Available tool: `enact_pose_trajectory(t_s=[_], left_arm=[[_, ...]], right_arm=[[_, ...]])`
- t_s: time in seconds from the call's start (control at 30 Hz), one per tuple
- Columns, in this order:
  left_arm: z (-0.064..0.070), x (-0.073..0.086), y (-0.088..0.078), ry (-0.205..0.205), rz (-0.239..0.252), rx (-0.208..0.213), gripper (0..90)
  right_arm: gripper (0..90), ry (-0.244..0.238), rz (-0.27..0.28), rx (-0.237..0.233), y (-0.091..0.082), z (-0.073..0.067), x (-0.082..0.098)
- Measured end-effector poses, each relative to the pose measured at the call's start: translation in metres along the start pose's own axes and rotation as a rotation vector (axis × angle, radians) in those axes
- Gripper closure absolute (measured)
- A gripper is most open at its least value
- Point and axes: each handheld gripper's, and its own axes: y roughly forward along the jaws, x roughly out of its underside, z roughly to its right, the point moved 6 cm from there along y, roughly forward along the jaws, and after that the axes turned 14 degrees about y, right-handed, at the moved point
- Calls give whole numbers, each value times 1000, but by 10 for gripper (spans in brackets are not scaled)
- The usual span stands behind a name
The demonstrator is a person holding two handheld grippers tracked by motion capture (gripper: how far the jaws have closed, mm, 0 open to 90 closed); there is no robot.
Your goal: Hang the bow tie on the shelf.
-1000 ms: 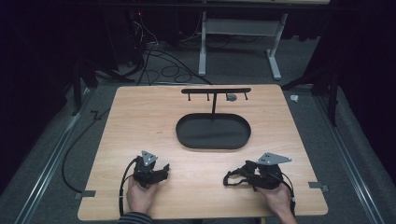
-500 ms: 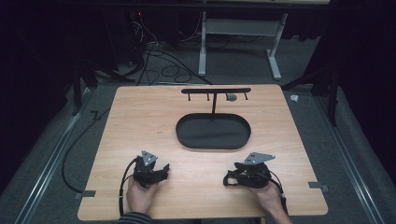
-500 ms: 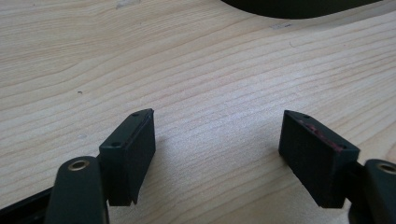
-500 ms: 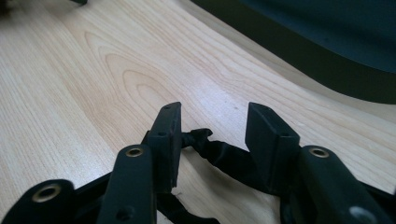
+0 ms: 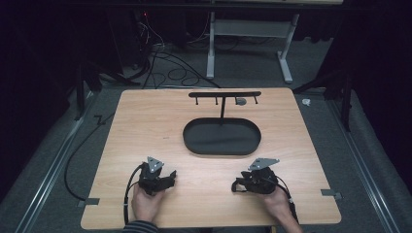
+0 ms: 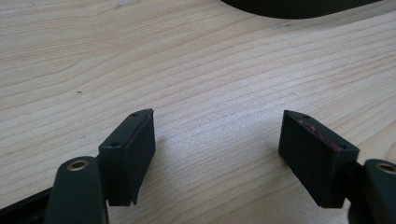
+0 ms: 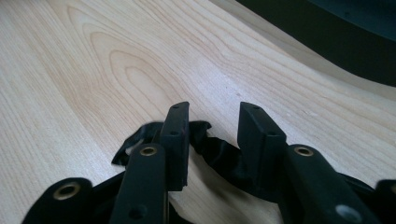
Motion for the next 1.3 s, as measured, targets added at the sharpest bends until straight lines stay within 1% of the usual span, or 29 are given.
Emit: enact_pose_trajectory(t_s=[0.13,0.17,0.2,0.27,0.3,0.33,0.4,0.5,0.53,0.6,0.63,0.67,0.7,0.73,0.77,0.83,0.87,0.9,1.03,1.23,1.3], left_arm=[[0,0,0,0,2,0,276],[0,0,0,0,2,0,276],[0,0,0,0,2,0,276],[0,0,0,0,2,0,275],[0,0,0,0,1,0,276],[0,0,0,0,1,0,275],[0,0,0,0,1,1,275],[0,0,0,0,1,0,274],[0,0,0,1,1,1,273],[0,0,0,1,-1,1,273],[0,0,0,1,-1,1,273],[0,0,0,1,-1,1,273],[0,0,0,1,-1,1,273],[0,0,0,1,-1,1,273],[0,0,0,1,-1,1,272],[0,0,0,1,-1,1,273],[0,0,0,1,-1,1,272],[0,0,0,1,-1,1,273],[0,0,0,1,-1,1,272],[0,0,0,1,0,1,271],[0,0,0,1,-1,2,271]], right_arm=[[719,-5,-10,2,2,1,2],[758,-7,-10,8,3,2,2],[758,-7,-10,8,3,2,2],[808,-18,-15,20,2,3,2],[815,-28,-13,22,2,3,2],[815,-28,-13,22,2,3,2],[823,-50,-9,38,2,2,3],[824,-47,0,38,0,2,3],[824,-42,21,35,-3,3,1],[824,-28,40,36,-7,5,-1],[824,-28,40,36,-7,5,-1],[824,-19,59,42,-12,7,-3],[824,-19,59,42,-12,7,-3],[825,-14,69,44,-16,9,-4],[824,-3,100,44,-23,11,-7],[825,3,107,46,-25,12,-8],[825,9,124,51,-32,15,-11],[825,14,134,53,-35,16,-13],[825,18,164,60,-44,20,-21],[824,13,191,64,-52,21,-30],[824,13,211,69,-57,21,-36]])
